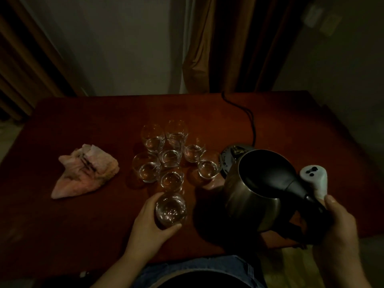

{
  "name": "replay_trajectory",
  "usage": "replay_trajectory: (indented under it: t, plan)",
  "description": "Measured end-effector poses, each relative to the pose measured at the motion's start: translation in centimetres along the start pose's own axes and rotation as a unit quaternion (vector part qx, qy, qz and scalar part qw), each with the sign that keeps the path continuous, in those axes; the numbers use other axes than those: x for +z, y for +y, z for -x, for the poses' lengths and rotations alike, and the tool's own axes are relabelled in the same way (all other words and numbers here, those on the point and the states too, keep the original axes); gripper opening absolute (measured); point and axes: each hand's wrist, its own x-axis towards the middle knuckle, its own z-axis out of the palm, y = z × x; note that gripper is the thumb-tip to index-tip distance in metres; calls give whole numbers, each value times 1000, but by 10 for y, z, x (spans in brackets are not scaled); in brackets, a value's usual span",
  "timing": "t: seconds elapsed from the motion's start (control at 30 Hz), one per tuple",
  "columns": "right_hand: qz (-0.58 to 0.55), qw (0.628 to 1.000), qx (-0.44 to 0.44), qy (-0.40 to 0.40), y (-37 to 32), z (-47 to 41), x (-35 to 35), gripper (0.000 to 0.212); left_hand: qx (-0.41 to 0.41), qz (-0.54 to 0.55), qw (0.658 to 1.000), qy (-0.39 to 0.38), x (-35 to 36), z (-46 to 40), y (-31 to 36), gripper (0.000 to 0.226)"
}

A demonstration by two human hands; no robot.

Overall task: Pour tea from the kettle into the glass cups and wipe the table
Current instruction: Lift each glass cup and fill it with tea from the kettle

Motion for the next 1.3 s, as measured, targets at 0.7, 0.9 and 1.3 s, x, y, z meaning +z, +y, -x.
replay_trajectory:
  t: [0.7, 0.9, 1.3]
  plan:
    - [22, 998, 34, -45, 3, 5, 18, 45, 18, -236, 956, 173, -23, -24, 15, 100]
    - [47, 997, -2, -62, 2, 2, 22, 43, 87, -476, 875, 7, -15, -73, 50, 104]
    - [64, 991, -53, -106, 4, 3, 34, 60, 62, -558, 827, 16, -3, -80, 49, 103]
